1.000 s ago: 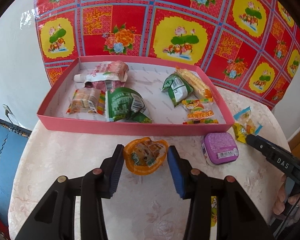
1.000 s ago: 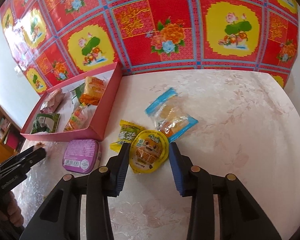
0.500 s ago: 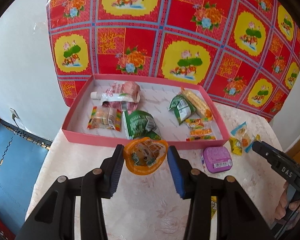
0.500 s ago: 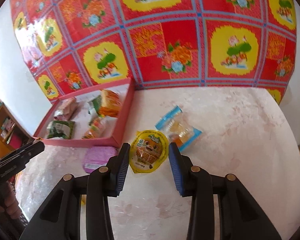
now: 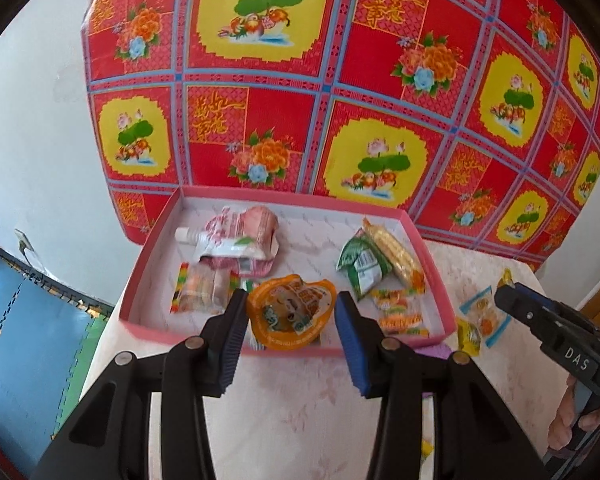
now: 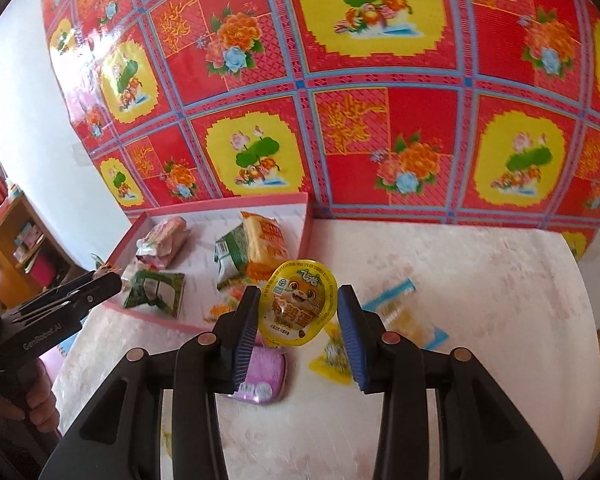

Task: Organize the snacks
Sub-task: 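Carry both jelly cups into the pink box and open both grippers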

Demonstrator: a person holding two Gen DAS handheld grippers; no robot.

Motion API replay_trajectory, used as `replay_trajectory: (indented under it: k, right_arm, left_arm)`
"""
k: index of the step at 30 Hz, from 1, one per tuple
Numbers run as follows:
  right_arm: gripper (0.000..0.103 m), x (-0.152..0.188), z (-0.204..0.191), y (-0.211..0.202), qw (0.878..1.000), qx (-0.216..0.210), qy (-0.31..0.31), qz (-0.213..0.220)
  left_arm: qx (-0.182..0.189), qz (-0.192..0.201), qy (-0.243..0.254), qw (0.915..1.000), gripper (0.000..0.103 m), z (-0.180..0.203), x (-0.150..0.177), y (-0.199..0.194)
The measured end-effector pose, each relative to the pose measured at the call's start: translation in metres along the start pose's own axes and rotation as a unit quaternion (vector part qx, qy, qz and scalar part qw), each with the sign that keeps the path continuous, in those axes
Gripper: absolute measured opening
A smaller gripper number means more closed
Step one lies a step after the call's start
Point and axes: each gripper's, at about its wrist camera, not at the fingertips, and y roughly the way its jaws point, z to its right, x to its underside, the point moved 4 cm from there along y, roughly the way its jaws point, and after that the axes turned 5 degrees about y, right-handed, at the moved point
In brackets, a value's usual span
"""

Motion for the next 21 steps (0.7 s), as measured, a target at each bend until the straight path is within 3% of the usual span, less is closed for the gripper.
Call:
replay_trajectory:
  k: [21]
  right_arm:
    - [0.040,-0.039,-0.017,0.072,0.999,0.008,-0.015,-0.033]
  left_arm:
    - [0.025,-0.027,-0.006,0.9993,0.047,0.000,-0.028,0.080]
